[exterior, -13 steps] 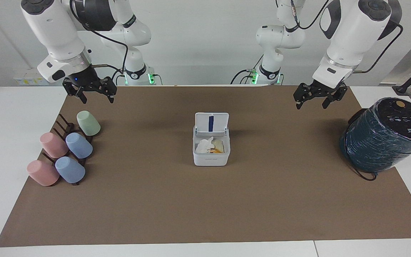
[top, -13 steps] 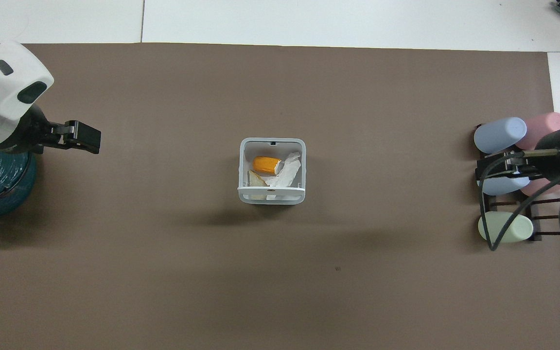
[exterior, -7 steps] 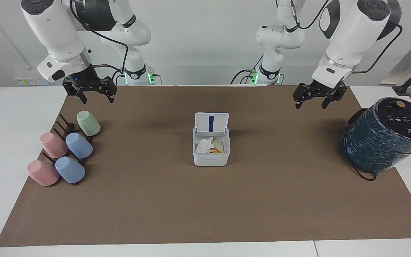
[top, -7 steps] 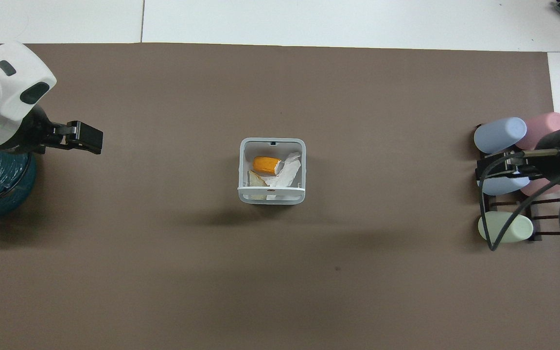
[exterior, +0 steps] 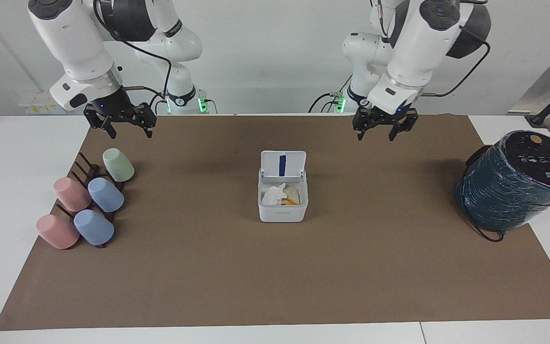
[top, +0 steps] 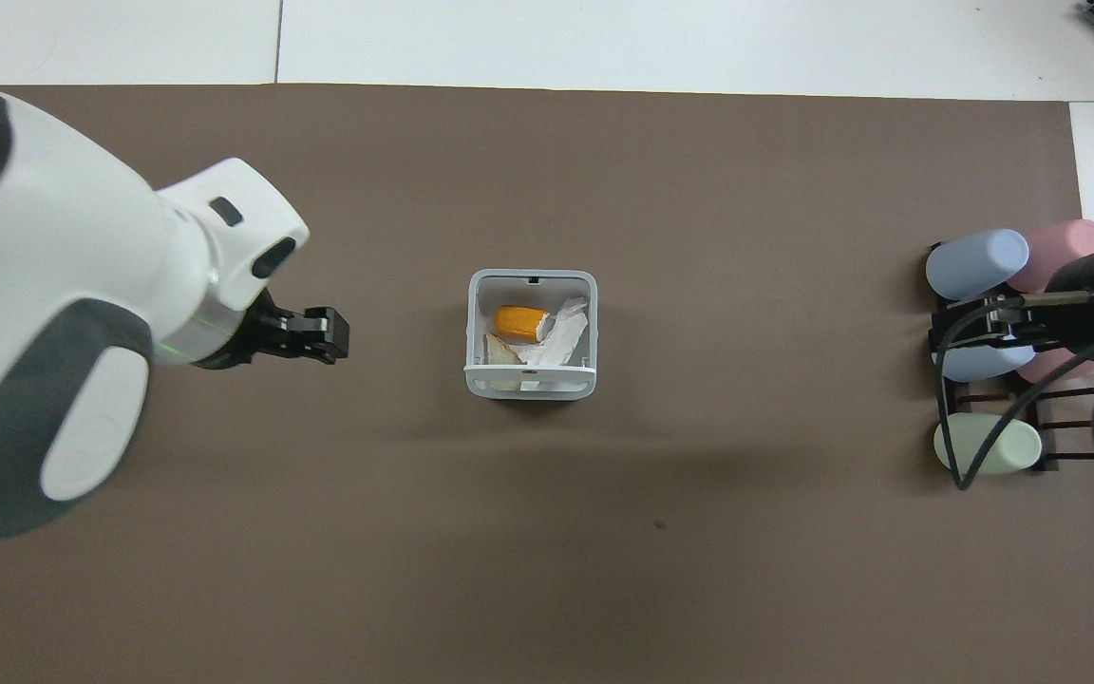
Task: Close trash can lid
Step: 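Move the left gripper toward the open white trash can lid, then push the raised lid down over the can with the left gripper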
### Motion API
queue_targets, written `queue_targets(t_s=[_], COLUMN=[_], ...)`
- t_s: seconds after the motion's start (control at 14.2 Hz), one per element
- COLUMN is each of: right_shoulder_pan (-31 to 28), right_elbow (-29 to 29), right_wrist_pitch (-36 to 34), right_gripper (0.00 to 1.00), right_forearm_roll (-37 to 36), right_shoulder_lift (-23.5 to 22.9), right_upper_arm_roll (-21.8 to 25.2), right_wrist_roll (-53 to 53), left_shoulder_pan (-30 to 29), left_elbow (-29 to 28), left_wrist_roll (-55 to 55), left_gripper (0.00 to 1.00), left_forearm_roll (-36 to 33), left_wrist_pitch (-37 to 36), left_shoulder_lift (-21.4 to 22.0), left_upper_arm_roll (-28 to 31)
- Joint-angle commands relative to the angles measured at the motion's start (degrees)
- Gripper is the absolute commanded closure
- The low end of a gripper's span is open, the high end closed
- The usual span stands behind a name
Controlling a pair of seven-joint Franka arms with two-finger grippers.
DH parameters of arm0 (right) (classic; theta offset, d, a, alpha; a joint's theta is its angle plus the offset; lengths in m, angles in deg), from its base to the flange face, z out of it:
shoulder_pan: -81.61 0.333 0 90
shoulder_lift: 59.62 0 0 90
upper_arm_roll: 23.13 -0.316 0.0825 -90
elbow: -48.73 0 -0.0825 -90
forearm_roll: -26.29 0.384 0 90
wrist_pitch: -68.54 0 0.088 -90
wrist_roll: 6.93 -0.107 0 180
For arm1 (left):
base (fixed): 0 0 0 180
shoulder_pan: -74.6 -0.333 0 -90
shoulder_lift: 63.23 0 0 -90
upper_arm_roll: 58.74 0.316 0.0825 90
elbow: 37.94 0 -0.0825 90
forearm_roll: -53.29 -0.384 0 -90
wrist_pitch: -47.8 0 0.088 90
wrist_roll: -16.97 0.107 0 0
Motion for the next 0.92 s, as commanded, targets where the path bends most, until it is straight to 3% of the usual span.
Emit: queue_targets(t_s=[0.0, 0.14, 0.28, 0.49, 0.85], right_shoulder_pan=[-0.5, -0.5, -0.5, -0.5, -0.5], right_elbow=[-0.9, -0.9, -0.9, -0.9, -0.9], right_wrist_pitch=[-0.4, -0.4, -0.4, -0.4, -0.4], right_gripper=[0.0, 0.0, 0.0, 0.0, 0.0], right_forearm_roll=[0.0, 0.0, 0.0, 0.0, 0.0], right_shoulder_lift=[1.2, 1.2, 1.2, 1.2, 1.2], right_upper_arm_roll=[-0.1, -0.1, -0.2, -0.1, -0.1], right_wrist_roll=[1.6, 1.6, 1.6, 1.6, 1.7], left_shoulder_pan=[6.1, 10.0, 12.8, 15.8, 15.2], left_elbow=[-9.9, -13.7, -15.4, -15.9, -16.6], left_wrist_roll=[-7.8, -10.0, -12.5, -14.9, -14.9], left_gripper=[0.74, 0.94, 1.0, 1.0, 1.0], left_forearm_roll=[2.7, 3.5, 4.4, 4.7, 4.7], left_wrist_pitch=[8.5, 14.5, 20.8, 26.6, 36.7], left_shoulder_lift=[5.5, 6.4, 5.7, 2.2, -1.1], left_upper_arm_roll=[0.8, 0.8, 0.8, 0.8, 0.9])
